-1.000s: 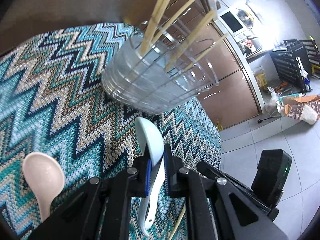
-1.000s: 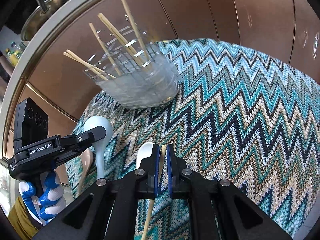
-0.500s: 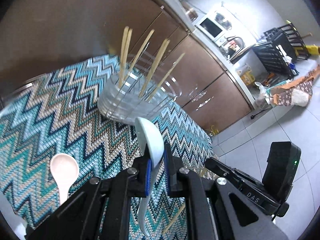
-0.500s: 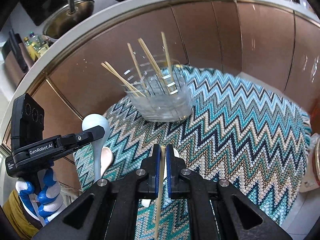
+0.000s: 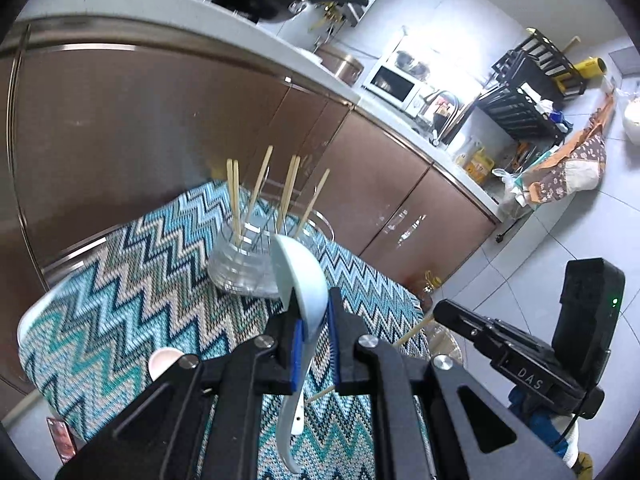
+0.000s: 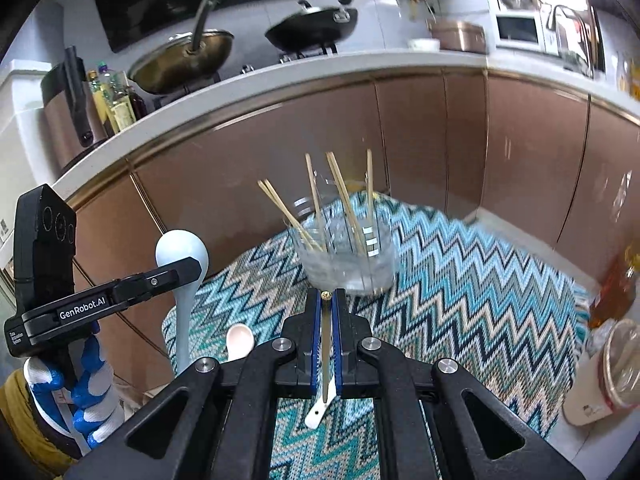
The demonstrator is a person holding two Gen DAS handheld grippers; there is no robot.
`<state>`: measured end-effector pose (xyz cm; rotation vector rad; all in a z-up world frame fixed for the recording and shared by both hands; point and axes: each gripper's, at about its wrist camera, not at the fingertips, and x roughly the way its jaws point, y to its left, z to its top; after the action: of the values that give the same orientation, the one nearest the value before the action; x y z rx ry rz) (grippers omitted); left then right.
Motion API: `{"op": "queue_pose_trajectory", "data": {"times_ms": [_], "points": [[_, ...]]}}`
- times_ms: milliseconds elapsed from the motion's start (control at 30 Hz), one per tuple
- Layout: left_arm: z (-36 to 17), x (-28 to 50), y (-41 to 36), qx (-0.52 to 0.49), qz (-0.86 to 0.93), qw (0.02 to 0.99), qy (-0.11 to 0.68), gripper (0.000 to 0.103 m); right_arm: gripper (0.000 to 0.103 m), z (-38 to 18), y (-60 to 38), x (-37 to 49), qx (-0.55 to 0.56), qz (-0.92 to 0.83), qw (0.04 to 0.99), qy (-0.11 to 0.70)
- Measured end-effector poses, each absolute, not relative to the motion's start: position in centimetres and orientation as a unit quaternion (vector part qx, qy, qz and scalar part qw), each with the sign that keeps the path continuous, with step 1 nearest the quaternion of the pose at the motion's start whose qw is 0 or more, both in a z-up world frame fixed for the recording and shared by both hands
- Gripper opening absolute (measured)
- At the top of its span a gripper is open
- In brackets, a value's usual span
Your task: Organize utensils
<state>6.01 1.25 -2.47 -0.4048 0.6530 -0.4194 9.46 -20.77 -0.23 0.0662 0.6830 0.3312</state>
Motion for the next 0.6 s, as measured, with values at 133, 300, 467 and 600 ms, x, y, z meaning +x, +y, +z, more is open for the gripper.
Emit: {"op": "queue_pose_trajectory", "data": {"times_ms": [133,300,467,600], "points": [[-0.6,6.2,1.7,-0.188,-0.202,0.916,0.292,0.009,0.005,1.6,-19.8,9.7,0.021,0.162,0.938,0.306],[1.4,7.4,1.7,-0.182,-0.207,0.924,0.265,0.007,0.005,3.6,-18.9,11.3,0.020,0.167,0.948,0.270],[3.2,9.0,1.5,-0.180,-0.212,0.932,0.231,0.002,0.005,5.5,-19.1,12.8,0.025,0.177,0.955,0.239],[4.0,10.2,1.2,-0.184,-0.224,0.931,0.220,0.002,0.005,6.7,-19.6,13.8,0.032,0.184,0.958,0.218]]}}
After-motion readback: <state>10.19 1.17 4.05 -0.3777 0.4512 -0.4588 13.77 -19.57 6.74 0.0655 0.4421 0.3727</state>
